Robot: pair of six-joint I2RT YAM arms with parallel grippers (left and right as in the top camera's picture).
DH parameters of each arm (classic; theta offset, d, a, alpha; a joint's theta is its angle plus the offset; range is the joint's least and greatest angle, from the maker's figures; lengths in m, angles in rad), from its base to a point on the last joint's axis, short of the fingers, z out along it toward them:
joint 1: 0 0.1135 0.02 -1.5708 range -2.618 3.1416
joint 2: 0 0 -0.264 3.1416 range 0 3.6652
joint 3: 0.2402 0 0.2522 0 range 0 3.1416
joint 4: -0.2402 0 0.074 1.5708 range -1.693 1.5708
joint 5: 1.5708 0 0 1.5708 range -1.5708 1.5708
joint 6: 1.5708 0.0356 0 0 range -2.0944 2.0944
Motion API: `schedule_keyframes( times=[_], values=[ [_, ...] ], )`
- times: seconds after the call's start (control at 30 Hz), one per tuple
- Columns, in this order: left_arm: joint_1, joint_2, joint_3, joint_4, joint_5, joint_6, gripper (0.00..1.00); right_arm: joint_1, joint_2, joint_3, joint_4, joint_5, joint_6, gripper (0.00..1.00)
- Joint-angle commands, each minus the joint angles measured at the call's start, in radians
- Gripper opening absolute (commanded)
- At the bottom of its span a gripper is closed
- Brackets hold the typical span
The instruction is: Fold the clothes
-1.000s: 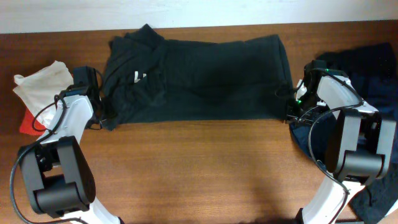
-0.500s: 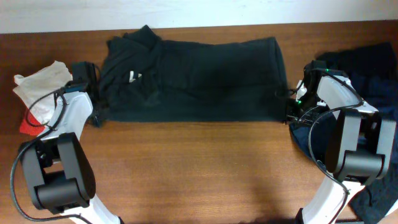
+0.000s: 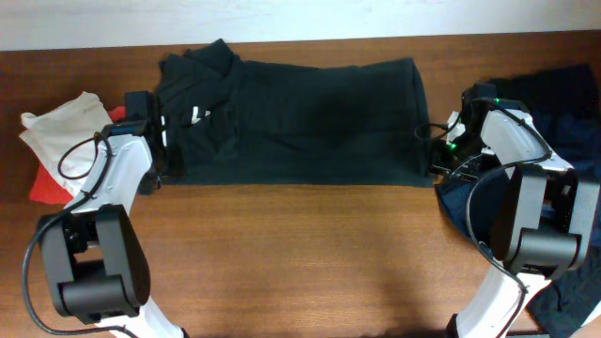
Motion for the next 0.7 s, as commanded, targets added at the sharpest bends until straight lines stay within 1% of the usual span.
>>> schedule_keyframes(
  times=[0.0, 0.17, 0.23, 0.27, 0.33, 0.37, 0.4, 0.43, 0.57, 0.6, 0.63, 0.67],
  values=[
    [0.0, -0.016, -0.002, -0.004, 0.032, 0.034, 0.62, -0.001, 0.013, 0.017, 0.007, -0.066, -0.004, 0.46],
    [0.0, -0.006, -0.002, 0.005, 0.011, 0.034, 0.64, -0.001, 0.013, -0.013, 0.035, -0.066, -0.004, 0.45],
    [0.0, -0.006, -0.002, 0.012, 0.012, 0.034, 0.67, 0.0, 0.013, -0.058, 0.072, -0.066, -0.003, 0.45],
    [0.0, -0.006, -0.002, 0.014, 0.012, 0.034, 0.67, 0.002, 0.013, -0.076, 0.085, -0.066, -0.004, 0.41],
    [0.0, -0.006, -0.002, 0.016, 0.012, 0.034, 0.68, 0.011, 0.013, -0.1, 0.105, -0.066, -0.004, 0.27],
    [0.0, -0.006, -0.002, 0.016, 0.013, 0.034, 0.68, 0.014, 0.013, -0.111, 0.115, -0.066, -0.004, 0.17],
    [0.0, -0.006, -0.002, 0.016, 0.014, 0.034, 0.69, 0.018, 0.013, -0.115, 0.119, -0.065, -0.004, 0.09],
    [0.0, -0.006, -0.002, 0.015, 0.014, 0.034, 0.69, 0.019, 0.013, -0.115, 0.119, -0.065, -0.004, 0.04],
    [0.0, -0.004, -0.002, 0.016, 0.002, 0.035, 0.69, 0.019, 0.013, -0.115, 0.105, -0.046, -0.004, 0.04],
    [0.0, 0.002, -0.002, 0.015, -0.006, 0.035, 0.69, 0.016, 0.013, -0.115, 0.084, 0.028, 0.002, 0.04],
    [0.0, 0.011, -0.002, 0.011, -0.005, 0.035, 0.69, 0.001, 0.013, -0.115, 0.063, 0.127, 0.062, 0.04],
    [0.0, 0.016, -0.002, 0.006, -0.003, 0.034, 0.69, -0.013, 0.013, -0.115, 0.055, 0.153, 0.087, 0.04]
  ],
)
